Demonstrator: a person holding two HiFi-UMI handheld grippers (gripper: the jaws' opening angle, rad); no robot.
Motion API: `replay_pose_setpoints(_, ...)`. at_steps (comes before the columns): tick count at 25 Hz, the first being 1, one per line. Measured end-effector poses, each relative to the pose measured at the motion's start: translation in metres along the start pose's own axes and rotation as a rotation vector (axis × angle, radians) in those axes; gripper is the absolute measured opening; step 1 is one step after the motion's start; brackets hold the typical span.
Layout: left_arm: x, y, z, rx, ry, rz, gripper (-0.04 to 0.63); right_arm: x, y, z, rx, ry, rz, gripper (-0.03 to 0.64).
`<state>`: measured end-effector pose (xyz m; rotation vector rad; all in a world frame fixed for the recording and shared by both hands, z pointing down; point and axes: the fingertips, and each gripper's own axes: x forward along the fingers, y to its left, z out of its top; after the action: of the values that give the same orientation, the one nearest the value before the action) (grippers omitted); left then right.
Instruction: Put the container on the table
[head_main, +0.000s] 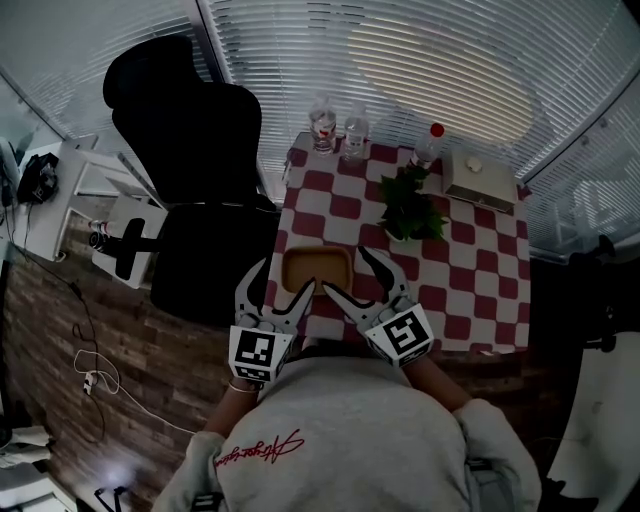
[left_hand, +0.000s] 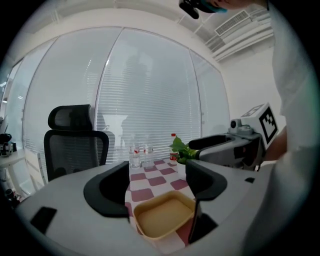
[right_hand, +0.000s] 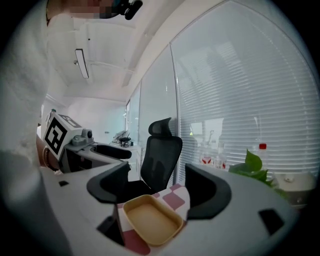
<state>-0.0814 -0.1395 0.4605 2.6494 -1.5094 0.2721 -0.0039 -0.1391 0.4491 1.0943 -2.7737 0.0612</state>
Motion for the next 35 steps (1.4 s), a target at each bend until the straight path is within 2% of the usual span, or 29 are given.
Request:
replay_pose_setpoints(20,-0.008,-0.004,0.053,0.023,-0.124,0.012,0.342,-0.012,-0.009,0.051,-0.033,-0.104,0.029,0.342)
replay_pose_setpoints(24,-0.009,-0.005,0.063,0.007,-0.127,0.007,0.342,-0.014,-0.01,0.061,-0.043,-0.136,0.026,0.342)
replay_pose_setpoints(35,-0.016,0.001,0.072,0.023,-0.137,0.03,0.341,-0.019,-0.01,0.071,-0.049,-0.16,0.01,0.342)
